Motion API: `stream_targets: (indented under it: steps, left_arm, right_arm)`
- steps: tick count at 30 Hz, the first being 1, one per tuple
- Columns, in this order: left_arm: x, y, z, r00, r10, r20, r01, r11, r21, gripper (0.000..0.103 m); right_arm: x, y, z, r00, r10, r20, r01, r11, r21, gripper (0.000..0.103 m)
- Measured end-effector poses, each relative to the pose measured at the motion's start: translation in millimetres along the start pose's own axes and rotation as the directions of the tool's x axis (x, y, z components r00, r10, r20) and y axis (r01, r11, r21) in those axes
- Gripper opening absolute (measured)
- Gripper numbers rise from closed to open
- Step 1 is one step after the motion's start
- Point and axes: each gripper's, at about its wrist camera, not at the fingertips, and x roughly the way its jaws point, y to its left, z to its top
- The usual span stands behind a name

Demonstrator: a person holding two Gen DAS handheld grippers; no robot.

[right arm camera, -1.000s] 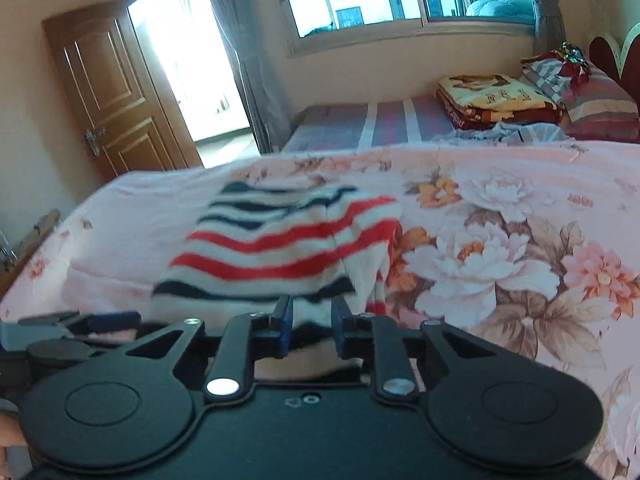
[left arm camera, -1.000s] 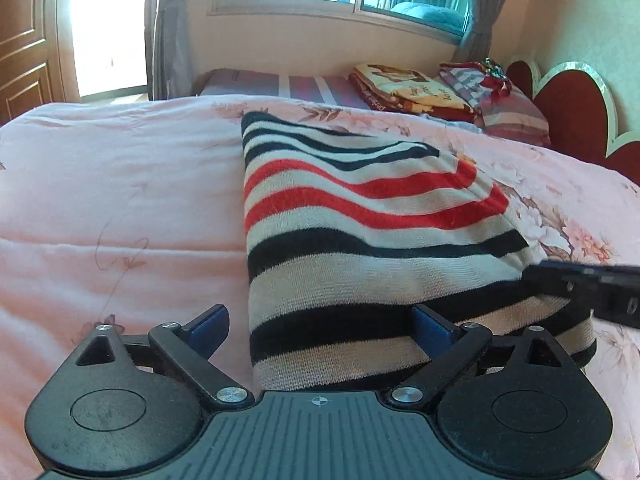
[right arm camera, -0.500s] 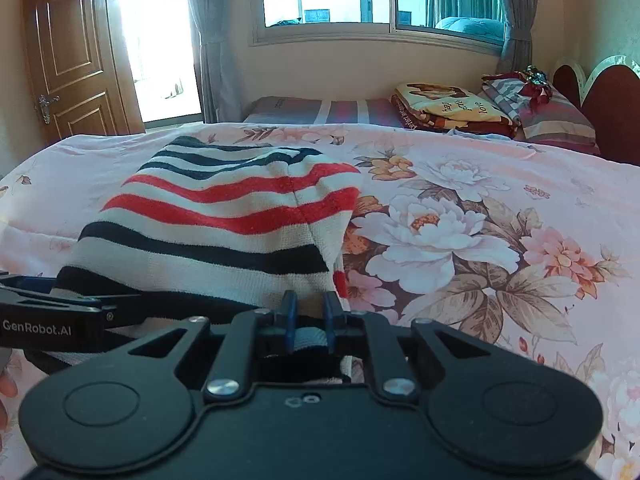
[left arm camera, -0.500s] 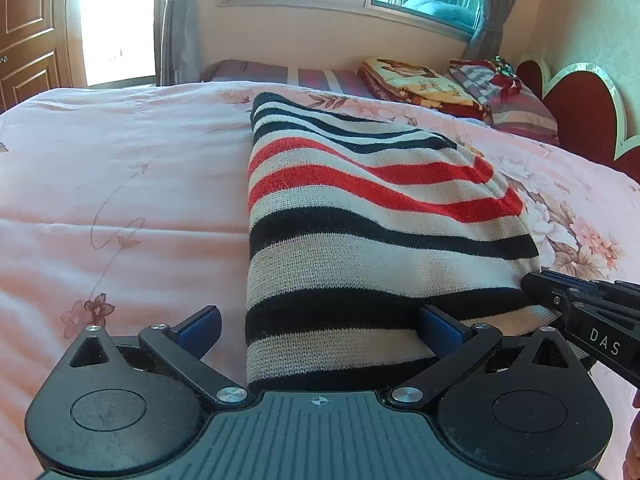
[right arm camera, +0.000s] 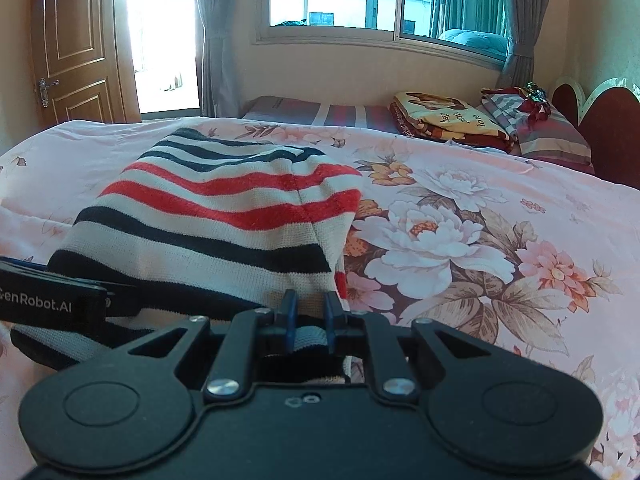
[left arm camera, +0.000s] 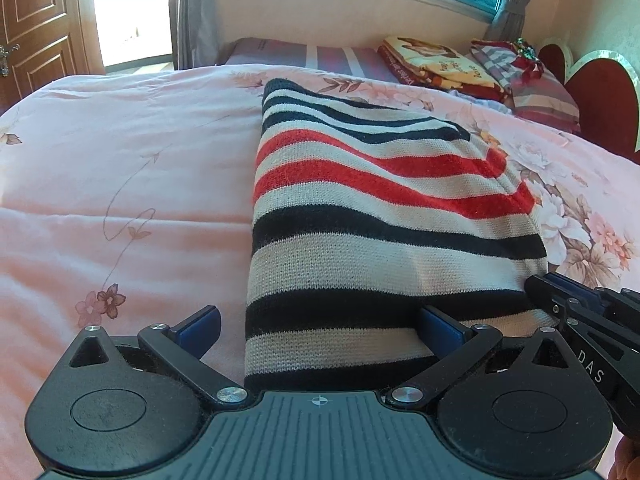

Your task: Fold small clothes

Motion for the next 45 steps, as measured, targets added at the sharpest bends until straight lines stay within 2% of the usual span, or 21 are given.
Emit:
stream_targets:
  steps: [5,11,16,17,18,20,23,28,33,37,40,45]
  left_arm:
    - [-4,-10,5,0.999,0.045,-0.028,-0.043,0.998,0.046,0.103]
    - [-7,-8,-2,0.996,0.079,-0.033,-0.081,0.995,-0.063,0.103]
    - [-17,-24,-7,0.988,0.156,-0.009,-0.156,0.988,0.000,0.103]
    - [-20,-27,-7,0.986,0.165,-0.009,-0.165,0.986,0.017,0.103]
    - [-23,-29,-7,0.985,0.173,-0.008,-0.173,0.985,0.029,0.103]
    - [-34,-30,-5,0.986,0.165,-0.008,-0.165,0.986,0.036,0.103]
    - [-62,-26,-10,0.991,0.133,0.010,-0.133,0.991,-0.003,0.103]
    - [-119,-23,-26,0.973,0.218,0.076,-0.217,0.976,-0.030,0.103]
    - [-179,-28,-50,0.966,0.234,0.106,-0.232,0.972,-0.031,0.103]
    - [-231,-38,-80,0.963,0.239,0.127,-0.236,0.971,-0.036,0.103]
    - [-268,-44,-105,0.960,0.244,0.136,-0.239,0.970,-0.054,0.103]
    - [-328,-60,-150,0.957,0.245,0.156,-0.236,0.969,-0.074,0.103]
  right_arm:
    - [0,-4,0,1.000,0.013,-0.001,-0.013,1.000,0.017,0.014]
    - [0,-7,1,1.000,0.030,-0.009,-0.030,0.999,0.032,0.014]
    - [-1,-9,11,0.997,0.053,-0.052,-0.052,0.998,0.020,0.016]
    - [-3,-11,17,0.995,0.063,-0.071,-0.061,0.998,0.031,0.020]
    - [-7,-14,21,0.994,0.067,-0.090,-0.063,0.997,0.051,0.029]
    - [-19,-21,24,0.993,0.066,-0.095,-0.057,0.994,0.097,0.037]
    - [-46,-31,19,0.991,0.080,-0.104,-0.067,0.989,0.130,0.046]
    - [-100,-39,-3,0.984,0.148,-0.099,-0.137,0.985,0.108,0.061]
    - [-165,-44,-19,0.962,0.265,-0.070,-0.256,0.960,0.118,0.076]
    - [-217,-47,-30,0.953,0.301,-0.020,-0.296,0.947,0.124,0.084]
    - [-257,-47,-39,0.957,0.289,0.021,-0.290,0.951,0.106,0.100]
    - [-328,-48,-58,0.975,0.194,0.110,-0.201,0.978,0.054,0.102]
